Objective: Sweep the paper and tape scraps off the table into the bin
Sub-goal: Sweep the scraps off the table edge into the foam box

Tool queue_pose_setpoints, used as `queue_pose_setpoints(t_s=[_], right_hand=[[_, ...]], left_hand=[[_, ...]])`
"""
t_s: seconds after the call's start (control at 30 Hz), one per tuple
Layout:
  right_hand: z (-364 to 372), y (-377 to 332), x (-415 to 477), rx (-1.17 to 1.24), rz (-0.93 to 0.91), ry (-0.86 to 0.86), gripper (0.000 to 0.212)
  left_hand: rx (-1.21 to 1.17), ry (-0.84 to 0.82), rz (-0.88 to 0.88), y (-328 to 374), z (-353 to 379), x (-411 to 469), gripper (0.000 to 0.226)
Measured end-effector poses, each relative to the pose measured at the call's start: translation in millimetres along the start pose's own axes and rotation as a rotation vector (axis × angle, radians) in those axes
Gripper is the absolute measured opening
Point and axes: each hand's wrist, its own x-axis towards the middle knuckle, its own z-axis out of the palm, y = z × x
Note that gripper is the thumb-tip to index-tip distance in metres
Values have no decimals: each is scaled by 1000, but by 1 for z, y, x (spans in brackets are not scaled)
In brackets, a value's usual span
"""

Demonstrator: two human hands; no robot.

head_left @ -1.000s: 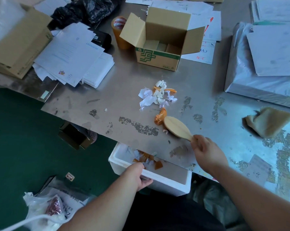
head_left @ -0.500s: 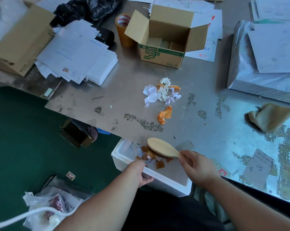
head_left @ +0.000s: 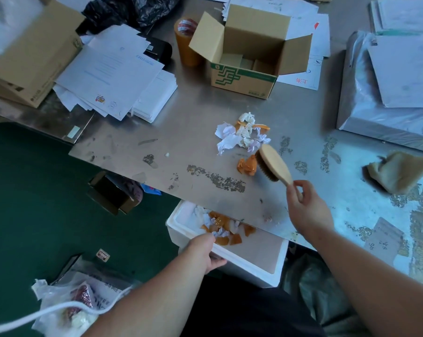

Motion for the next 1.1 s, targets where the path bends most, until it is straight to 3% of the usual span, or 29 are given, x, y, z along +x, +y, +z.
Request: queue_pose_setpoints(t_s=[0.23, 0.5, 0.87, 1.1], right_hand=[[-3, -16, 18, -83, 16, -77, 38], [17, -22, -9, -190, -107, -249, 25], [44, -30, -44, -286, -194, -306, 27], [46, -42, -46, -228, -172, -214, 28]], left_hand=[[-7, 8, 7, 8, -9, 3, 22], [-28, 12, 6, 24, -18, 4, 18], [-13, -36, 29, 34, -34, 11, 29], [36, -31, 41, 41, -50, 9, 31]])
